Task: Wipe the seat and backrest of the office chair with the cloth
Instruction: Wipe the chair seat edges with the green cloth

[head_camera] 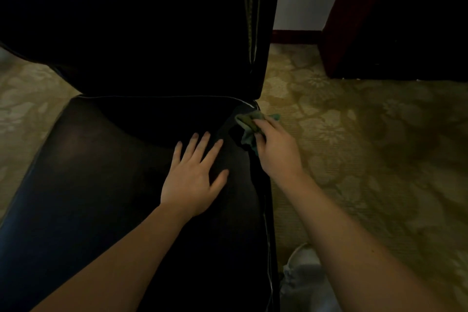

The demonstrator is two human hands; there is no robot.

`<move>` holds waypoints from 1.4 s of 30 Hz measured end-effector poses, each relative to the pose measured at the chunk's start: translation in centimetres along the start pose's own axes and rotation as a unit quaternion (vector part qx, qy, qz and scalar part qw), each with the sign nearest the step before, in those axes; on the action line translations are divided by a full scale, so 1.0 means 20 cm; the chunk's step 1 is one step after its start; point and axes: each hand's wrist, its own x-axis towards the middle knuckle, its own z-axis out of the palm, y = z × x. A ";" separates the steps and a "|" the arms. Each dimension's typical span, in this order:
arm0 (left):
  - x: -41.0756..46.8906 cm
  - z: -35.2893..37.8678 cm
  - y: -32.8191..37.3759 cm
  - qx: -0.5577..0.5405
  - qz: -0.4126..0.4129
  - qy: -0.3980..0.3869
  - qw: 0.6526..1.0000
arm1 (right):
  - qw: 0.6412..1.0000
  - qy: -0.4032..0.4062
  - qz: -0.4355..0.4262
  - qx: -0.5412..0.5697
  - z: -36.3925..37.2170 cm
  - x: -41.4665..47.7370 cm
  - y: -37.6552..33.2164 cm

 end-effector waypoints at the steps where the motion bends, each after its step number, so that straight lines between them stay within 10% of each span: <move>1: 0.00 0.00 0.00 0.004 0.001 -0.003 1.000 | 1.000 -0.004 -0.001 -0.010 0.02 0.02 0.00; 14: -0.02 -0.01 -0.01 0.014 0.013 -0.009 1.000 | 0.994 -0.082 0.012 0.066 0.02 0.07 -0.01; 20: -0.03 0.00 -0.02 0.011 0.015 -0.004 1.000 | 0.980 -0.018 0.044 -0.192 0.07 0.05 -0.11; 28: -0.02 0.00 -0.01 0.017 0.011 -0.011 1.000 | 0.985 -0.154 0.030 -0.068 0.04 0.10 -0.04; 42: -0.03 0.01 -0.02 0.027 0.027 -0.014 0.999 | 0.995 -0.070 0.055 -0.038 0.04 0.09 -0.13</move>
